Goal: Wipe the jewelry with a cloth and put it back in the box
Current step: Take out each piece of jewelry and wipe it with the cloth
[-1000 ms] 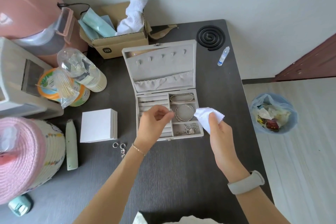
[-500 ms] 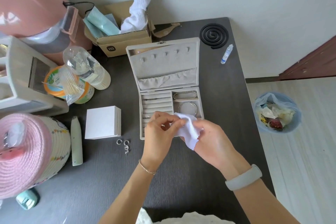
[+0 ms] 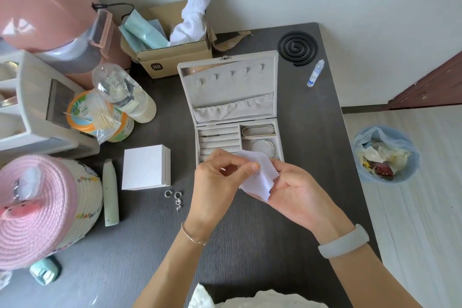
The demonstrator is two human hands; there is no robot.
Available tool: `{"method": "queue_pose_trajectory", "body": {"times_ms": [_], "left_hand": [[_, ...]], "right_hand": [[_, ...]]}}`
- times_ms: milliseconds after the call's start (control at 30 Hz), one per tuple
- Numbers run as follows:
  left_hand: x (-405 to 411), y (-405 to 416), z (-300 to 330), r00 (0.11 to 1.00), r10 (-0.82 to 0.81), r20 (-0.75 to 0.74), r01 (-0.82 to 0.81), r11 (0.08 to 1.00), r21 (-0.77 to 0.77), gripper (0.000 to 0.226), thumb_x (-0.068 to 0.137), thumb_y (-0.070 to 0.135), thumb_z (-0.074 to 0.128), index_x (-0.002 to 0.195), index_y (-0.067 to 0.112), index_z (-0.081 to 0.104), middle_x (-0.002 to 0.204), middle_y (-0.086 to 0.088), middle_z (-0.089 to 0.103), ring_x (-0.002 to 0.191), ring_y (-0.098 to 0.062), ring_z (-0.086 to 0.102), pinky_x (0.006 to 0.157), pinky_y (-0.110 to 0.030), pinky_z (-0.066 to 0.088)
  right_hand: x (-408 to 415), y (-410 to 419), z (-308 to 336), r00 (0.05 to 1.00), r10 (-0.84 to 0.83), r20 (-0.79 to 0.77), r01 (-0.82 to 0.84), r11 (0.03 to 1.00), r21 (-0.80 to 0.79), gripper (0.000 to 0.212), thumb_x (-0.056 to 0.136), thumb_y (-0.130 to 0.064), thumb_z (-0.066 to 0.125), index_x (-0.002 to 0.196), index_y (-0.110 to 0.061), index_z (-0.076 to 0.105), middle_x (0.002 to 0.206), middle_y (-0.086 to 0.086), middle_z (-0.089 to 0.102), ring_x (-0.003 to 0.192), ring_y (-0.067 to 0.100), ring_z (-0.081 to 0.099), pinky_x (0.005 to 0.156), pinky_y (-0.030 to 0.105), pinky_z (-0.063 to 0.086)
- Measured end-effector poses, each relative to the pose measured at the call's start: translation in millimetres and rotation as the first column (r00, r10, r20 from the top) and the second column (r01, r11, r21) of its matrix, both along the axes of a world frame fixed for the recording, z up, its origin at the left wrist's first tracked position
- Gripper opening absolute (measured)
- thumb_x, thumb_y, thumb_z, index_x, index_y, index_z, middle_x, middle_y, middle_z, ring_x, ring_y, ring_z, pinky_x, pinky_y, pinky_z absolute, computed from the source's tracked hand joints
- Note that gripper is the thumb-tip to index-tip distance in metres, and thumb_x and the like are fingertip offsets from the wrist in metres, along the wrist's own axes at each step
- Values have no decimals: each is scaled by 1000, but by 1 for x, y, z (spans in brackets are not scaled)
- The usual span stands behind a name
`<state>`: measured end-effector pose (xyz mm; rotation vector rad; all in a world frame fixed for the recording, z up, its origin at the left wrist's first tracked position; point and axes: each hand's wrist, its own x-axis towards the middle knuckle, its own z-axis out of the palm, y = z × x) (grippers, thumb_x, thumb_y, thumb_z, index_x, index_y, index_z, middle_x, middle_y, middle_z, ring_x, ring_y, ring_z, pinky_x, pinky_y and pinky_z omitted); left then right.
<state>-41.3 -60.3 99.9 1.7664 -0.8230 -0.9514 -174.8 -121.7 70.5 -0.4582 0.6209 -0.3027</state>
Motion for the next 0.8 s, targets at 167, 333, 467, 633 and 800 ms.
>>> {"method": "queue_pose_trajectory", "body": {"times_ms": [167, 333, 467, 633, 800], "left_hand": [[3, 2, -4, 993, 95, 76, -93, 995, -33, 15, 72, 15, 74, 61, 22, 66, 70, 4, 61, 62, -6, 52, 61, -17, 42], [-1, 3, -6, 991, 83, 103, -80, 996, -29, 15, 71, 16, 75, 60, 24, 67, 65, 9, 63, 61, -3, 53, 60, -14, 41], [-2, 3, -4, 995, 90, 37, -89, 996, -25, 15, 70, 17, 75, 59, 24, 68, 61, 17, 63, 58, 0, 54, 59, -10, 40], [-1, 5, -3, 999, 41, 11, -41, 999, -30, 14, 69, 24, 76, 60, 32, 69, 68, 11, 65, 68, -6, 58, 63, -17, 44], [4, 9, -6, 990, -142, 9, 142, 988, -54, 14, 72, 40, 62, 81, 48, 69, 84, 18, 62, 78, -9, 59, 73, -28, 49]], "right_hand": [[1, 2, 2, 998, -50, -40, 49, 998, -31, 46, 73, 11, 35, 97, -4, 71, 108, 14, 64, 93, 26, 59, 88, 30, 47], [7, 7, 4, 986, -118, -120, 99, 983, -154, 30, 81, 5, 54, 109, -2, 63, 101, 11, 68, 93, 23, 62, 88, 29, 50], [12, 12, 12, 944, -185, -272, 97, 946, -308, 16, 81, 2, 59, 96, -3, 63, 84, 6, 67, 82, 18, 62, 75, 25, 53], [14, 12, 15, 900, -222, -375, 35, 895, -444, 6, 82, -11, 63, 81, -10, 69, 77, 6, 68, 80, 20, 61, 82, 39, 48], [12, 8, 15, 888, -213, -408, 6, 892, -452, 15, 83, -12, 61, 87, 2, 66, 83, 18, 63, 80, 26, 58, 80, 45, 47]]}}
